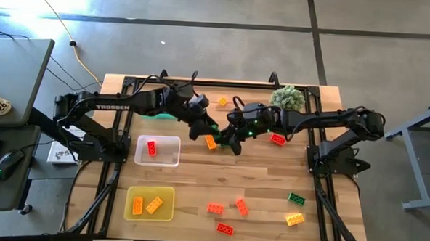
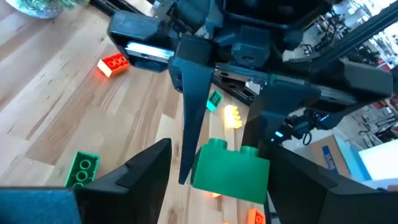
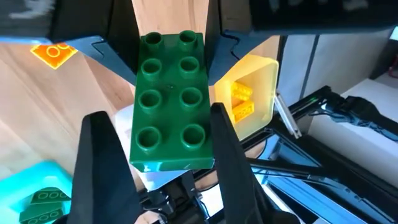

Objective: Sort & place blocks by color
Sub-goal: Put the green game piece into the green bin

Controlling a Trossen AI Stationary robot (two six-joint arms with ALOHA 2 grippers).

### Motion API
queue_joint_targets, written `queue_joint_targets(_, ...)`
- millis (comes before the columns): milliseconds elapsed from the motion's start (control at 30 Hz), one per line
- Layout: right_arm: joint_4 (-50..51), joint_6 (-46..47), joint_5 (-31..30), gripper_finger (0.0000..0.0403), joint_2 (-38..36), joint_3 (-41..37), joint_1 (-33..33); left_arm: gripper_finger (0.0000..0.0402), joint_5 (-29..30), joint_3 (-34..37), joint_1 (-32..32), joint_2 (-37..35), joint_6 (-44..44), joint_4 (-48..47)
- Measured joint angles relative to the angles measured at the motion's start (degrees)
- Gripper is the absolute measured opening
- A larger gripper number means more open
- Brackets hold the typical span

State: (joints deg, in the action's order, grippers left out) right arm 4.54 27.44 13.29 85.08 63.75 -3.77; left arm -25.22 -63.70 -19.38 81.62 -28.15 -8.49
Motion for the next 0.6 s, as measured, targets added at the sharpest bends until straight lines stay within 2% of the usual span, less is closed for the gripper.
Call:
queue_joint_targets(233, 0.0, 2.2, 0.6, 0.0108, 0.0, 0.0, 0.0, 0.0218, 0.4, 0.0, 1.9, 0.0, 4.4, -0.2)
queue_joint_targets(600, -0.1, 3.4, 0.9, 0.0108, 0.0, 0.0, 0.1, 0.0114, 2.7, 0.0, 2.2, 0.0, 9.3, -0.3)
